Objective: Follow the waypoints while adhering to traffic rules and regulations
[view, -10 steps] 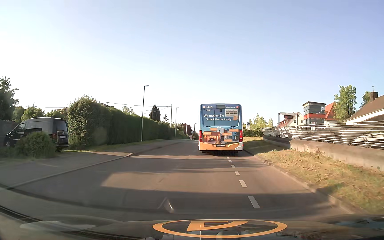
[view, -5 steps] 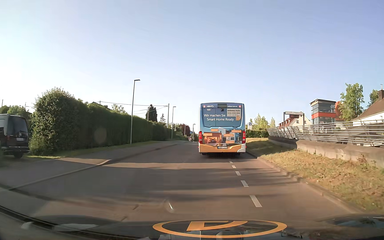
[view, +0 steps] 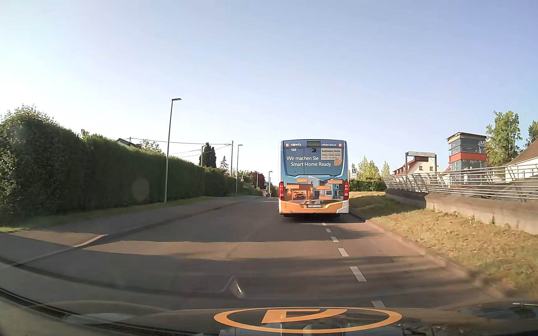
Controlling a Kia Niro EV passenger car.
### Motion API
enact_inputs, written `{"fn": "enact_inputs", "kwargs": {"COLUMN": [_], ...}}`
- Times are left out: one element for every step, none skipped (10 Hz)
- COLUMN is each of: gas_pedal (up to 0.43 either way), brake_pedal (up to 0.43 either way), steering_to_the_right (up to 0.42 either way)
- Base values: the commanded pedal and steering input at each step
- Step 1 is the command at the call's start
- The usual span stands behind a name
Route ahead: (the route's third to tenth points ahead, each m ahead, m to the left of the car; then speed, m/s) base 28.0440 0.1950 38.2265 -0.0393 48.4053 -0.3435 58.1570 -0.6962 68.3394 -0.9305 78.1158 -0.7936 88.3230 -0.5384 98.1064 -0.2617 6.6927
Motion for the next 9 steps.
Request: {"fn": "enact_inputs", "kwargs": {"gas_pedal": [0.000, 0.000, 0.000, 0.020, 0.047, 0.059, 0.059, 0.059, 0.059], "brake_pedal": [0.000, 0.000, 0.000, 0.000, 0.000, 0.000, 0.000, 0.000, 0.000], "steering_to_the_right": [0.003, 0.003, 0.003, 0.003, 0.003, 0.003, 0.003, 0.003, 0.003]}}
